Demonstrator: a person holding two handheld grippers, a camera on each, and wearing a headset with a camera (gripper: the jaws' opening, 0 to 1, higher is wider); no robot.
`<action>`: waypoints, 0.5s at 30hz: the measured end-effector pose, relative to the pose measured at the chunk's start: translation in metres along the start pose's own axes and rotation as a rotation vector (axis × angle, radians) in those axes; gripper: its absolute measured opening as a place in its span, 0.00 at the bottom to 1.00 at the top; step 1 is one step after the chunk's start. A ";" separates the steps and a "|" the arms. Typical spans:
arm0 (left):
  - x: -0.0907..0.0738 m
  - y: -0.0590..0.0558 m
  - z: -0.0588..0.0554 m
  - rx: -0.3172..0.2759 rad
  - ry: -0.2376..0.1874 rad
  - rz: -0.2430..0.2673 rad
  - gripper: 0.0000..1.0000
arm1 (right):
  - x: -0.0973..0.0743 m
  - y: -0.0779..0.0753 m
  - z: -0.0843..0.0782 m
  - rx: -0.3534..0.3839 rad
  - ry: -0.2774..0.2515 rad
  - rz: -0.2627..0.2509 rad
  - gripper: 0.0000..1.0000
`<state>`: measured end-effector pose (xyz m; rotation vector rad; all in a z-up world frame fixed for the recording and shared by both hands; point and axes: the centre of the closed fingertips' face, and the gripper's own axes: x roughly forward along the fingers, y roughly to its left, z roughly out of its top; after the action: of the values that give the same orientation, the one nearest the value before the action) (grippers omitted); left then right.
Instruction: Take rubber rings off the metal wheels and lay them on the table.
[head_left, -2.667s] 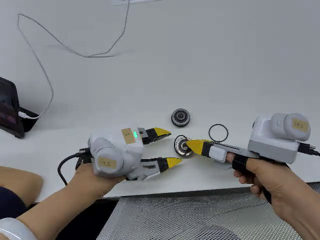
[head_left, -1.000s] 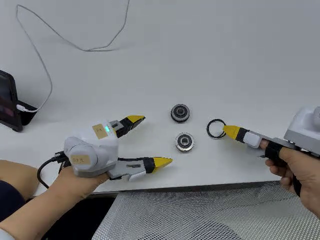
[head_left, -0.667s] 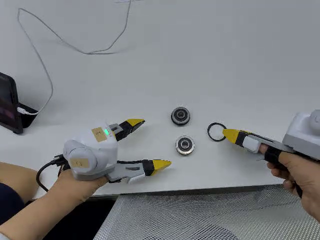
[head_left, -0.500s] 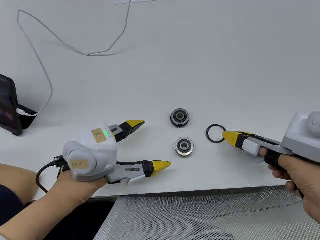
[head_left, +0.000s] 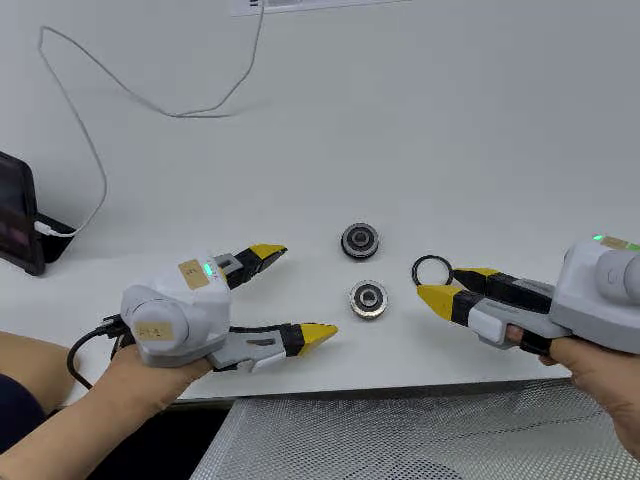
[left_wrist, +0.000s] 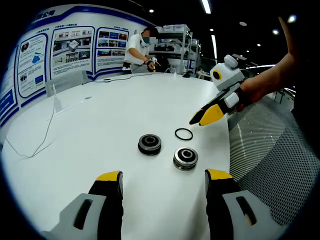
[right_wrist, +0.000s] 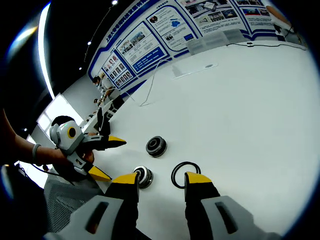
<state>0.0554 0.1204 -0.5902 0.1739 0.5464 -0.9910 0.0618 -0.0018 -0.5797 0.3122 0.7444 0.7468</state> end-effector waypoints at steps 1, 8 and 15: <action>0.000 0.000 0.000 0.003 0.001 -0.001 0.67 | 0.001 0.002 0.002 -0.013 -0.003 0.004 0.37; 0.008 0.002 0.014 0.020 -0.020 -0.001 0.62 | 0.011 0.004 0.009 -0.069 0.012 0.006 0.30; 0.021 0.008 0.031 0.060 -0.040 -0.005 0.50 | 0.021 0.004 0.014 -0.054 0.006 0.009 0.26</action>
<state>0.0824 0.0975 -0.5749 0.2060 0.4809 -1.0143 0.0805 0.0160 -0.5784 0.2641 0.7275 0.7752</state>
